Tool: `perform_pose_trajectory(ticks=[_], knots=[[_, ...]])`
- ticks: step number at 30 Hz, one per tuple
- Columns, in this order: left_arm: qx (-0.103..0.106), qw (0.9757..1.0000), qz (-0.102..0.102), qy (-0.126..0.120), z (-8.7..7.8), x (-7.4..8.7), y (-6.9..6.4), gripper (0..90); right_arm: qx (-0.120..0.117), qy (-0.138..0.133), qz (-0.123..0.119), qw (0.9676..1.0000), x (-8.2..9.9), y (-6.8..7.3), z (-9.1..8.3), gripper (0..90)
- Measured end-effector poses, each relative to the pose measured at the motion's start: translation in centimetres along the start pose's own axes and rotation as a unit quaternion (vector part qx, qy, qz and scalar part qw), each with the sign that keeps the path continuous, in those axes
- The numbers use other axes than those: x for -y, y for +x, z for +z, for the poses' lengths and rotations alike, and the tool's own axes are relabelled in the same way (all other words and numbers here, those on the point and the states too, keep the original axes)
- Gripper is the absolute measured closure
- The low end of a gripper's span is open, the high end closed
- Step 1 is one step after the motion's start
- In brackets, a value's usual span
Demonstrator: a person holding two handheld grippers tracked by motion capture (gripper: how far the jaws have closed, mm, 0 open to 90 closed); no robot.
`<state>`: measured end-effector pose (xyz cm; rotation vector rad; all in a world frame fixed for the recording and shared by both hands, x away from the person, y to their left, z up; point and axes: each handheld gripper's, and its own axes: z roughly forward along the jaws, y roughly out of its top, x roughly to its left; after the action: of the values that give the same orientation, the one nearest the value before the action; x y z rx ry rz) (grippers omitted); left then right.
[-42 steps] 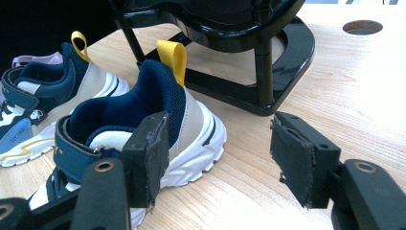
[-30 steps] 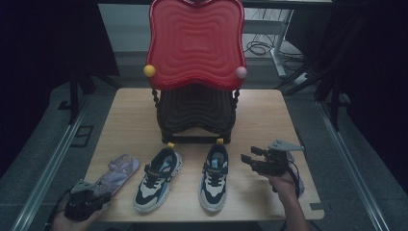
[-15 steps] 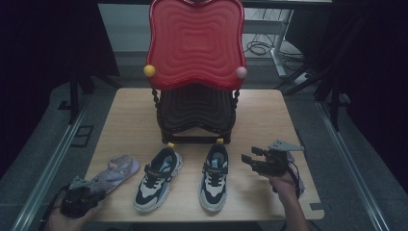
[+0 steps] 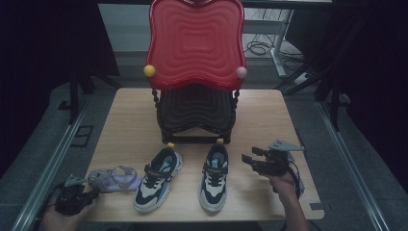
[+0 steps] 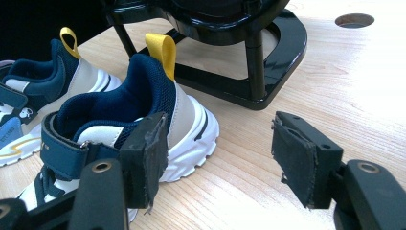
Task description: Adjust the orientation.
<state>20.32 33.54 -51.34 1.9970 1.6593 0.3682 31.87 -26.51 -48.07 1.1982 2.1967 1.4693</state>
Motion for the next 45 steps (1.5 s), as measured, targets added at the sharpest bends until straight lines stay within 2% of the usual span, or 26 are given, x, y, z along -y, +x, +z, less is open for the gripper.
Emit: perform_pose_trajectory(ticks=[2, 9, 16, 30, 36, 45], knots=[[0.004, 1.0000, -0.007, 0.000, 0.0, -0.4, 0.7, 90.0, 0.001, 0.000, 0.000, 1.0000, 0.0, 0.0, 0.0, 37.5], [0.007, 0.9998, -0.016, 0.000, 0.5, -1.0, 1.8, 89.9, 0.002, 0.003, -0.002, 1.0000, 0.1, 0.0, 0.1, 37.5], [0.032, 0.9991, -0.026, -0.007, 1.1, -1.7, 3.1, 89.9, 0.002, 0.005, 0.001, 1.0000, 0.1, 0.1, 0.1, 37.5], [0.047, 0.9986, -0.022, -0.007, 1.7, -2.6, 3.9, 89.9, 0.006, 0.008, 0.000, 0.9999, 0.2, 0.0, 0.2, 37.5], [0.053, 0.9982, -0.025, -0.012, 2.0, -3.4, 4.0, 89.9, 0.009, 0.005, 0.002, 0.9999, 0.2, -0.1, -0.1, 37.4], [0.054, 0.9980, -0.029, -0.014, 2.5, -4.3, 4.4, 89.9, 0.014, 0.005, 0.000, 0.9999, 0.2, 0.0, 0.0, 37.0]])
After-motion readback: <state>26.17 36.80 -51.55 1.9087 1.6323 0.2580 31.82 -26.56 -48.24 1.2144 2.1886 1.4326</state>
